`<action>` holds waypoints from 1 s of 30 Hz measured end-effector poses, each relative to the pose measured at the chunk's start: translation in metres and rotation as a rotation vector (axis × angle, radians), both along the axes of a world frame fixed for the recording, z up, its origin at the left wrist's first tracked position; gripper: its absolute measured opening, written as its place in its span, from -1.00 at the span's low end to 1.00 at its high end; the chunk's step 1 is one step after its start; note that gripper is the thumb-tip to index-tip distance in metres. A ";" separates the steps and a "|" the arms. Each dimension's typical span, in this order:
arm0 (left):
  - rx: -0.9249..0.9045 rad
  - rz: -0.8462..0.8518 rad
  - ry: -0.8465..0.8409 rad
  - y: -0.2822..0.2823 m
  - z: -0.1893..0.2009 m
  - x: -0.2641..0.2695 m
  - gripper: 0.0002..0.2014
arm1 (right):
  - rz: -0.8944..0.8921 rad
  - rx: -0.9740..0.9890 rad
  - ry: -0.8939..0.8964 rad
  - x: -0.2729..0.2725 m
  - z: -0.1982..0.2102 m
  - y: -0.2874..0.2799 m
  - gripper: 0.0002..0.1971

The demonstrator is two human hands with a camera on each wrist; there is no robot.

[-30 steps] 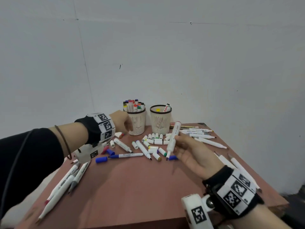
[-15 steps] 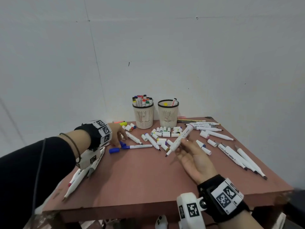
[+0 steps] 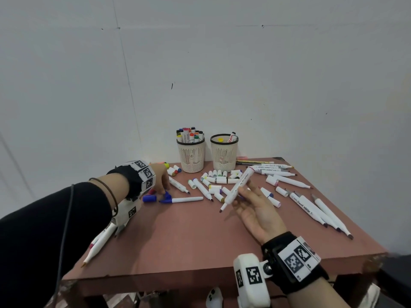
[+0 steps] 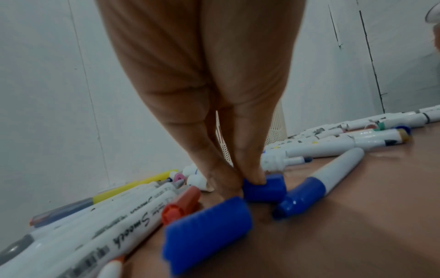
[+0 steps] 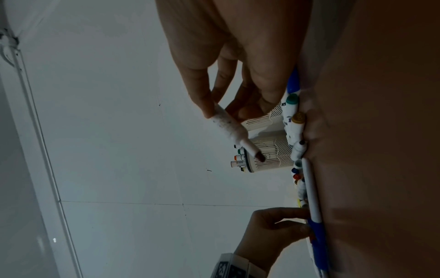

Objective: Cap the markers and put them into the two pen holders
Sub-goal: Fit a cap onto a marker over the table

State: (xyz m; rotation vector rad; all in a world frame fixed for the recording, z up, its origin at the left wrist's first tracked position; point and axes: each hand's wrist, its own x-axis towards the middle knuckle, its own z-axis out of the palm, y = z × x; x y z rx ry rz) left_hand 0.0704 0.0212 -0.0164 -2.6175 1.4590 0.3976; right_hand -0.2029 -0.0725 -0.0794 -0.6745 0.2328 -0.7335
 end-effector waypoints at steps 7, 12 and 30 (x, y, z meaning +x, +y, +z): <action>-0.160 0.065 -0.093 0.001 0.017 0.017 -0.72 | -0.009 0.023 -0.034 -0.001 -0.001 -0.003 -0.63; -0.089 0.087 -0.029 0.004 0.015 0.026 -0.72 | 0.011 -0.006 -0.045 0.000 -0.002 -0.004 -0.65; 0.229 0.137 -0.466 -0.023 -0.001 0.018 -0.77 | 0.045 -0.025 -0.038 0.001 -0.004 -0.005 -0.64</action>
